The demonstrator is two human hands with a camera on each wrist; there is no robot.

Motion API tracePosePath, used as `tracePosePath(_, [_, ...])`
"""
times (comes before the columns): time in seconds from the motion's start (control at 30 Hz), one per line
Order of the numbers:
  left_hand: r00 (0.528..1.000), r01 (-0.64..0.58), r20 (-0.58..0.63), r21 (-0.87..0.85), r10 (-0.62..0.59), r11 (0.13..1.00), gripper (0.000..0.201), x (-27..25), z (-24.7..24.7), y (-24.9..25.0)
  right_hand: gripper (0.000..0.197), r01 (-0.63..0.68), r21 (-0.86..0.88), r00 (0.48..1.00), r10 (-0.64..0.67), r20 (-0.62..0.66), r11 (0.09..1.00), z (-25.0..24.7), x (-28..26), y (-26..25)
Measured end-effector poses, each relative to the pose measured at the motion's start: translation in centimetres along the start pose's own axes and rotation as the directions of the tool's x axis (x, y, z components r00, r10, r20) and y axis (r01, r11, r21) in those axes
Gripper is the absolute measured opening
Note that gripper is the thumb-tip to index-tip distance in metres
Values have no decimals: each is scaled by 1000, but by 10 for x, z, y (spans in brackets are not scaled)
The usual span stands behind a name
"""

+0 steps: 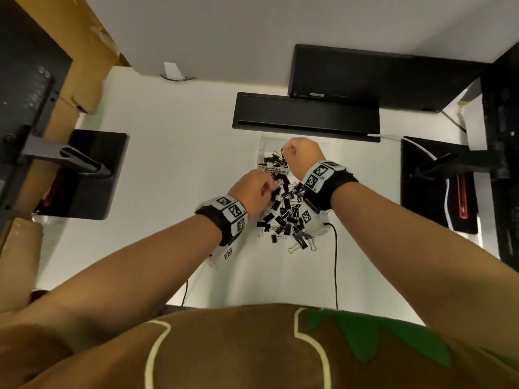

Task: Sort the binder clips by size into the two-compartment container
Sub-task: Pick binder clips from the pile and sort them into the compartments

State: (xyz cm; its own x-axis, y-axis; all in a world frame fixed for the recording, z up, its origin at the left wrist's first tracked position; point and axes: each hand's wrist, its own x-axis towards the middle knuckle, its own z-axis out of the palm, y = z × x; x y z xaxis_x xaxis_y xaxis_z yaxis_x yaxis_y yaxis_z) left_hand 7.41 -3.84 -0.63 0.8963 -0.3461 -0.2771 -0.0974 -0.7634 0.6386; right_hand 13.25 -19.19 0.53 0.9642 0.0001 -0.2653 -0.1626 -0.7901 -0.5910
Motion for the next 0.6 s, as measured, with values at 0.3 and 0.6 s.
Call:
tracePosePath(0.3, [980, 0, 194, 163, -32, 987, 32, -49, 51, -32, 30, 87, -106, 992, -77, 99, 991, 5, -27, -9])
tracePosePath(0.6, [988, 27, 144, 157, -50, 987, 29, -51, 51, -36, 22, 219, -271, 912, -98, 398, 937, 48, -109, 42])
